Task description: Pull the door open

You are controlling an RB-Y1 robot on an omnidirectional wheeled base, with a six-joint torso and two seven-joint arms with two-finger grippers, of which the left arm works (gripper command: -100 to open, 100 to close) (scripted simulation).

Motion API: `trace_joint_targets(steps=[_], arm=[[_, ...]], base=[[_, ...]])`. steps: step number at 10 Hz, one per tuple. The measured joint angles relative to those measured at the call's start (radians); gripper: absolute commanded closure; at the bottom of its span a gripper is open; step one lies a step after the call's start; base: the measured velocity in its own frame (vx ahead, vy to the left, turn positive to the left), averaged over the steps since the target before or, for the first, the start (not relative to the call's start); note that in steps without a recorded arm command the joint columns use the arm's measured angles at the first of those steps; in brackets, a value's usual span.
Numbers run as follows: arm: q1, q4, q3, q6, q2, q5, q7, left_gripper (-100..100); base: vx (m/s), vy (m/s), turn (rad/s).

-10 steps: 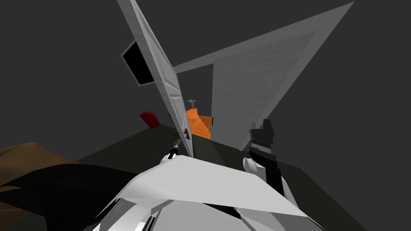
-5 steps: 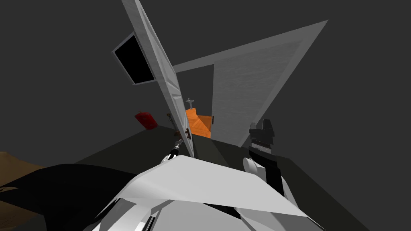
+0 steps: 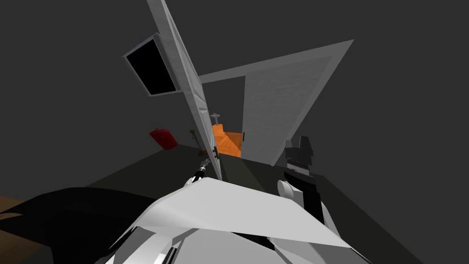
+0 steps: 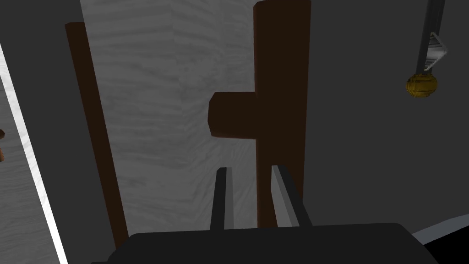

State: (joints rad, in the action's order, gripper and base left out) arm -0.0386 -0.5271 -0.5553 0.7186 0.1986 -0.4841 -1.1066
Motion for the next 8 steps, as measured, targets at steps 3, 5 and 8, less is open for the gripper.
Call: trace_joint_targets(steps=[3, 5, 8], arm=[[0.008, -0.019, 0.02, 0.001, -0.005, -0.008, 0.01, -100], [0.017, -0.039, 0.034, 0.002, -0.007, -0.014, 0.022, -100], [0.015, -0.038, 0.033, -0.001, -0.007, -0.014, 0.021, -100]], base=[[-0.043, 0.054, -0.06], [-0.006, 0.03, 0.013], [0.004, -0.006, 0.004]])
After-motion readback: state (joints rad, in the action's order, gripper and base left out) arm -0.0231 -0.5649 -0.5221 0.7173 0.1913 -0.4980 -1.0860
